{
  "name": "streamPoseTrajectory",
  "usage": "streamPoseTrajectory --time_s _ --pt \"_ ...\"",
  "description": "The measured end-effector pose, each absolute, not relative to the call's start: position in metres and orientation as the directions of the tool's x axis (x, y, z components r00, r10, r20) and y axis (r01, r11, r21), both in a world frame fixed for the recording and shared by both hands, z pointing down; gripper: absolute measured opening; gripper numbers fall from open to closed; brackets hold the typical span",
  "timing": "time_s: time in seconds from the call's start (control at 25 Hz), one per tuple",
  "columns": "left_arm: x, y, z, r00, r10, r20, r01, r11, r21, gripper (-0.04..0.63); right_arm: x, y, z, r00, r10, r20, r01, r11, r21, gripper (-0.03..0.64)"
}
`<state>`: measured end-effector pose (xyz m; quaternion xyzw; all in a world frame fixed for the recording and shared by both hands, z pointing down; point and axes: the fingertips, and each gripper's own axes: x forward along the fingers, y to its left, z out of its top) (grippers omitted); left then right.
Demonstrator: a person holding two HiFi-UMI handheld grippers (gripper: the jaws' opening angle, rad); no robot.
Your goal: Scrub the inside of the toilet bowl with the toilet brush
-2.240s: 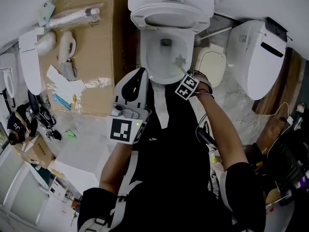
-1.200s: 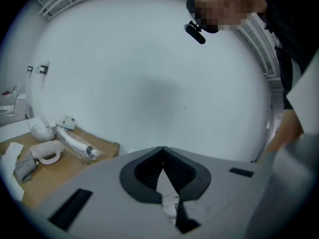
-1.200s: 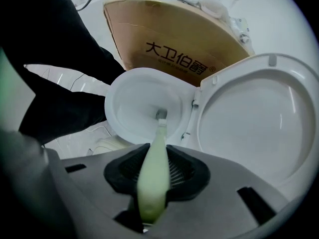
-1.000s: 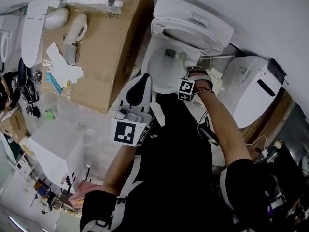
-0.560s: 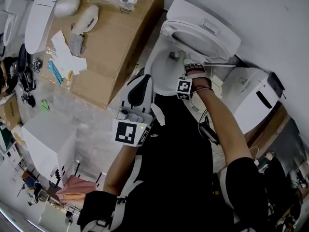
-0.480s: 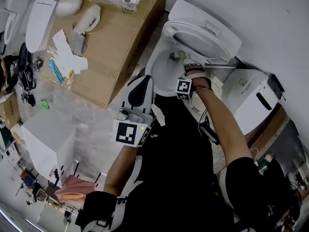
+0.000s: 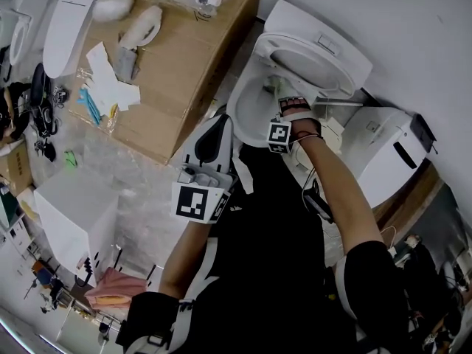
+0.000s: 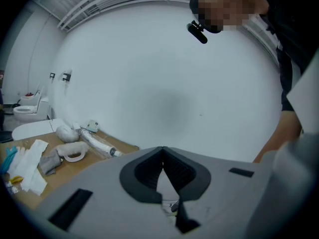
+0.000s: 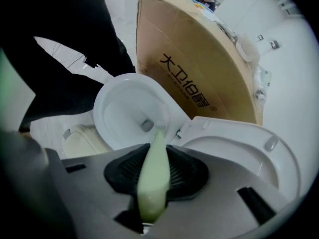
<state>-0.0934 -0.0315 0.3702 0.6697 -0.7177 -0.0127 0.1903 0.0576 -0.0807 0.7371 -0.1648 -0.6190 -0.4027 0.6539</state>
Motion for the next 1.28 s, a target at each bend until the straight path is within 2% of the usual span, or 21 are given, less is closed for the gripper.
streamPoseTrajectory --time_s 0.12,0.2,0.32,0.4,0.48,0.56,0.68,0.8,0.88,0.96,1.12,1.28 --pt "-0.092 -0.035 0.367 0.020 -0.966 0.259 -0.960 0.054 0.275 0.006 0.062 -0.074 0.730 -0.067 -0.284 0.957 0.592 0.761 0.267 0.110" --pt "-0.088 -0.042 0.366 0.066 -0.963 0.260 -0.960 0.009 0.280 0.006 0.068 -0.070 0.724 -0.057 -0.239 0.969 0.426 0.872 0.240 0.110" --pt "-0.082 -0.056 0.365 0.147 -0.956 0.255 -0.955 -0.071 0.287 0.006 0.078 -0.067 0.716 -0.065 -0.176 0.982 0.082 0.980 0.181 0.110" --pt "-0.075 -0.066 0.365 0.206 -0.945 0.255 -0.948 -0.128 0.292 0.006 0.086 -0.068 0.714 -0.081 -0.142 0.987 -0.210 0.970 0.122 0.110" --pt "-0.067 -0.076 0.365 0.274 -0.928 0.252 -0.934 -0.194 0.299 0.006 0.096 -0.070 0.712 -0.111 -0.112 0.987 -0.513 0.858 0.039 0.111" --pt "-0.059 -0.083 0.366 0.343 -0.905 0.251 -0.916 -0.264 0.302 0.006 0.104 -0.066 0.712 -0.154 -0.101 0.983 -0.751 0.658 -0.050 0.111" --pt "-0.048 -0.089 0.369 0.439 -0.861 0.257 -0.883 -0.359 0.302 0.006 0.116 -0.055 0.710 -0.215 -0.143 0.966 -0.952 0.250 -0.175 0.111" --pt "-0.044 -0.098 0.374 0.510 -0.821 0.257 -0.849 -0.431 0.305 0.006 0.130 -0.042 0.717 -0.229 -0.228 0.946 -0.935 -0.221 -0.279 0.111" --pt "-0.043 -0.101 0.380 0.549 -0.793 0.262 -0.826 -0.468 0.313 0.006 0.135 -0.030 0.726 -0.209 -0.285 0.935 -0.827 -0.459 -0.325 0.112" --pt "-0.044 -0.102 0.385 0.593 -0.763 0.258 -0.797 -0.510 0.324 0.006 0.134 -0.014 0.733 -0.181 -0.341 0.922 -0.676 -0.638 -0.369 0.111" --pt "-0.045 -0.109 0.396 0.639 -0.727 0.251 -0.762 -0.554 0.335 0.006 0.135 0.001 0.751 -0.096 -0.443 0.892 -0.270 -0.850 -0.451 0.111" --pt "-0.044 -0.111 0.411 0.663 -0.700 0.265 -0.745 -0.581 0.328 0.006 0.132 0.009 0.775 -0.016 -0.481 0.877 0.043 -0.876 -0.480 0.110"
